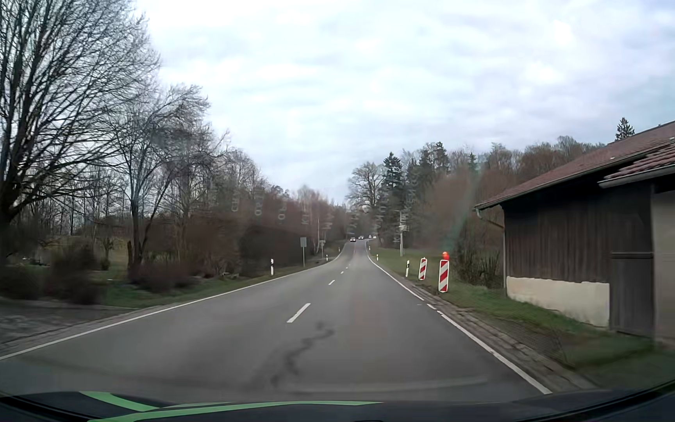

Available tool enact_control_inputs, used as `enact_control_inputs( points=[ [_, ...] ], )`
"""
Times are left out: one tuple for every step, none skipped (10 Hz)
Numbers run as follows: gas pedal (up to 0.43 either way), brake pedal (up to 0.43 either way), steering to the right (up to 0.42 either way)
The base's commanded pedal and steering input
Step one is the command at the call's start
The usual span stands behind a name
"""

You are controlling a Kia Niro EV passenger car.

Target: Follow the waypoints while adhering to traffic rules and regulations

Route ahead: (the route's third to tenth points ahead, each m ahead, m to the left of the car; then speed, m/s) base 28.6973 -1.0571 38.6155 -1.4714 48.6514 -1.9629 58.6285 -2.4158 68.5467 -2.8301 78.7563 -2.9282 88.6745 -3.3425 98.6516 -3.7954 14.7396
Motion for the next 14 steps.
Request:
enact_control_inputs(
  points=[
    [0.169,0.0,0.015],
    [0.169,0.0,0.02],
    [0.169,0.0,0.02],
    [0.169,0.0,0.02],
    [0.169,0.0,0.018],
    [0.169,0.0,0.015],
    [0.169,0.0,0.008],
    [0.169,0.0,0.004],
    [0.169,0.0,0.003],
    [0.169,0.0,0.002],
    [0.169,0.0,0.0],
    [0.177,0.0,0.0],
    [0.177,0.0,0.001],
    [0.177,0.0,0.012]
  ],
)
